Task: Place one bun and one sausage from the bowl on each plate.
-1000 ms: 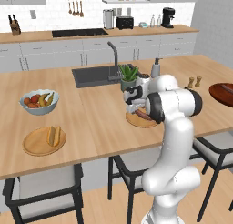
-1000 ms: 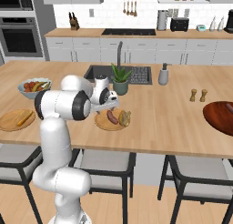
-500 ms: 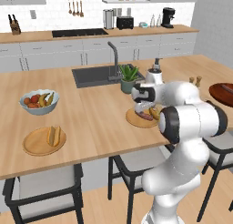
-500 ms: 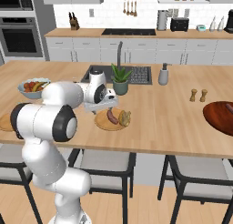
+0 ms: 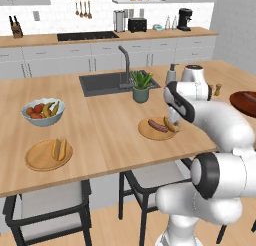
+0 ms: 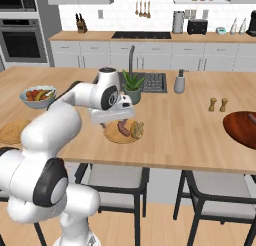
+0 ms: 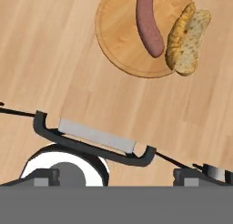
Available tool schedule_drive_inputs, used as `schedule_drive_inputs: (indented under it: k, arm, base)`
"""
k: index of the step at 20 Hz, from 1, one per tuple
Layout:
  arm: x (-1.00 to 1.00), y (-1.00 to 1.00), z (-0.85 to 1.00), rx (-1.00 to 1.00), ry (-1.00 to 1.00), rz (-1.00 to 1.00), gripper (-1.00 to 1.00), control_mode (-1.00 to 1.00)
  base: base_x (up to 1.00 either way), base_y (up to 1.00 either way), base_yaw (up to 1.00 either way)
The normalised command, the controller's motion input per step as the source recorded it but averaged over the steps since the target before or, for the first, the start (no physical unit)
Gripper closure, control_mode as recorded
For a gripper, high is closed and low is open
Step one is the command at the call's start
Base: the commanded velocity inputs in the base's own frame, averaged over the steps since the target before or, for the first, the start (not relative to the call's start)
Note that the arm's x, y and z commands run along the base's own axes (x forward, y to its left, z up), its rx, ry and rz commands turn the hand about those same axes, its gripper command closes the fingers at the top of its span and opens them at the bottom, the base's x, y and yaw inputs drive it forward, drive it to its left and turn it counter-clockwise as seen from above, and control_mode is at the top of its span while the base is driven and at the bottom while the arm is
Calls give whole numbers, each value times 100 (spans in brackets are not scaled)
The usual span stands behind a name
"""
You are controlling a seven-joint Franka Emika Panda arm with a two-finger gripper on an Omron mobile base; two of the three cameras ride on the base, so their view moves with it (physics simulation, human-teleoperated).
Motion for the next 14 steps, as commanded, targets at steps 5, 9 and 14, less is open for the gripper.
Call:
schedule_drive_inputs:
  k: [5,9,14]
  arm:
    - [-100,-42,33,0,2,0,-100,-100]
    - [-100,-8,0,0,-5,2,-100,-100]
    - [-58,51,25,-1,-7,3,-100,-100]
  base:
    - [0,0,0]
    - [0,0,0]
    - [0,0,0]
